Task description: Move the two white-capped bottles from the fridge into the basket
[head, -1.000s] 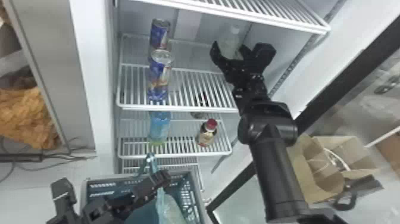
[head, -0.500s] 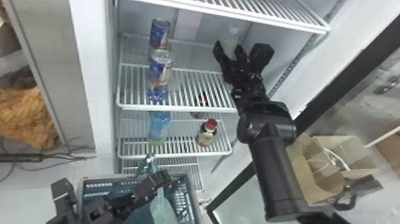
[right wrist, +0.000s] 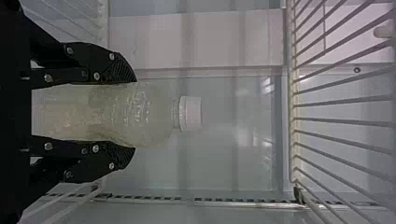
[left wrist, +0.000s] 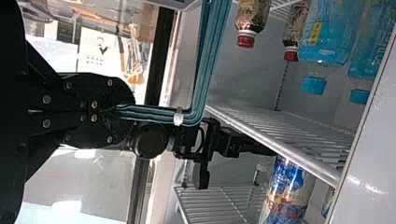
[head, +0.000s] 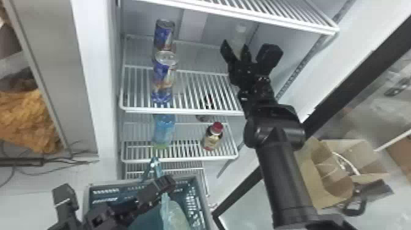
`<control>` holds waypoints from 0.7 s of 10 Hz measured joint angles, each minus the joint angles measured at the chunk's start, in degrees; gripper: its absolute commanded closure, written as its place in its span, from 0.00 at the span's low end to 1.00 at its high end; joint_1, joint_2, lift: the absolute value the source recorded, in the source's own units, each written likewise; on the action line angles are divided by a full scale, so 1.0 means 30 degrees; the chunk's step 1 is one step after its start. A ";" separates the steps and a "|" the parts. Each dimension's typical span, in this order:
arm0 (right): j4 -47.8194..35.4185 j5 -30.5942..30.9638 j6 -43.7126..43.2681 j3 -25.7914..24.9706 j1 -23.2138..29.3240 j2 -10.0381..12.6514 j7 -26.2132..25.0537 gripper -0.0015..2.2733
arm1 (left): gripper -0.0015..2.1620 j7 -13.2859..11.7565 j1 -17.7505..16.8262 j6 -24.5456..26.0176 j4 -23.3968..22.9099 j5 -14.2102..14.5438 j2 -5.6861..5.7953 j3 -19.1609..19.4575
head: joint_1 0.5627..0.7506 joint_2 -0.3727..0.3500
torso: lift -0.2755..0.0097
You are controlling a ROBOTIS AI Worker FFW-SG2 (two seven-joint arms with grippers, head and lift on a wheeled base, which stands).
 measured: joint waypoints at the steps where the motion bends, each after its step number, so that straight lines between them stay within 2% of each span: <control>1: -0.0325 -0.0076 -0.0087 0.0017 0.0150 0.0000 0.0002 0.36 | 0.54 0.0000 0.0002 -0.0001 0.0000 0.0013 0.0000 0.0000 | 0.70 0.03 | 0.97; 3: -0.1666 -0.0439 -0.0123 0.0003 0.0951 0.0000 0.0032 0.36 | 0.54 0.0000 0.0006 -0.0004 0.0000 0.0026 0.0013 0.0000 | 0.70 0.03 | 0.97; 7: -0.6714 -0.1164 0.1365 -0.0585 0.4622 0.0000 0.0174 0.36 | 0.54 -0.0029 0.0096 -0.0027 0.0000 0.0093 0.0030 -0.0001 | 0.70 0.03 | 0.97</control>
